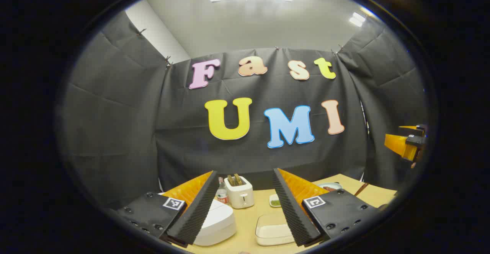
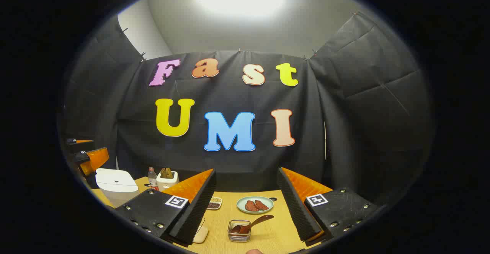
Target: Close the left gripper, press the button to open the rice cooker; take a wooden spoon from the chopstick holder with the right hand, scoop a spoonful of rice and pour it into the rice cooker, then put the wooden spoon back into the chopstick holder.
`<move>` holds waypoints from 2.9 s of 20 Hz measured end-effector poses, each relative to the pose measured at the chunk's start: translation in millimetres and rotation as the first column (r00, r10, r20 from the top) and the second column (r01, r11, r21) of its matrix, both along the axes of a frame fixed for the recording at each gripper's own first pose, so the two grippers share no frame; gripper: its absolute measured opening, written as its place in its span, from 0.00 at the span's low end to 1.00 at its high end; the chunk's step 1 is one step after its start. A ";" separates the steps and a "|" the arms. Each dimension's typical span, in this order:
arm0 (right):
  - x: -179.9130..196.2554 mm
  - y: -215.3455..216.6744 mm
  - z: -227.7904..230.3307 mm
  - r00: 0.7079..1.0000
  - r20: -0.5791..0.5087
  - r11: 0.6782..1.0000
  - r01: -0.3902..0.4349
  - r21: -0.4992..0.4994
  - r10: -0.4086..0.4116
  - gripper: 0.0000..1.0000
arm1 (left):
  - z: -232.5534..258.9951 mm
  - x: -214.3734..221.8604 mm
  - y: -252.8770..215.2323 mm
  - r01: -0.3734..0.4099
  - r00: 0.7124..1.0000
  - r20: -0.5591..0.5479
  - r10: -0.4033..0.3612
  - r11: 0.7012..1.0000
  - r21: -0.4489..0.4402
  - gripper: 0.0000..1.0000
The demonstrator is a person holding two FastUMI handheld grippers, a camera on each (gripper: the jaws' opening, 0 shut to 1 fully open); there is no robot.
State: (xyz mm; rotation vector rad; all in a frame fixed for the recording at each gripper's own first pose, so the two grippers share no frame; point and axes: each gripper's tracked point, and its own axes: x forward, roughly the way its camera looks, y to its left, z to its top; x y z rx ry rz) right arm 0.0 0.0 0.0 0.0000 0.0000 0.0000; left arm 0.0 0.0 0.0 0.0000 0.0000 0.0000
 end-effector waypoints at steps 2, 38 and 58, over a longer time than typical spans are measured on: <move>-0.8 -1.8 -1.3 1.000 -0.003 1.000 0.001 -0.003 -0.001 0.96 | 0.1 0.3 -1.5 0.002 1.000 0.001 -0.002 1.000 0.000 0.97; 1.2 20.7 -9.2 1.000 -0.013 1.000 -0.026 -0.009 0.026 0.96 | -6.3 14.4 58.4 -0.032 0.999 -0.022 0.031 0.999 -0.033 0.08; -15.4 29.4 -25.7 0.990 -0.078 0.991 0.107 -0.075 -0.113 0.96 | -158.3 100.2 164.7 -0.085 0.945 -0.323 0.049 0.992 -0.097 0.09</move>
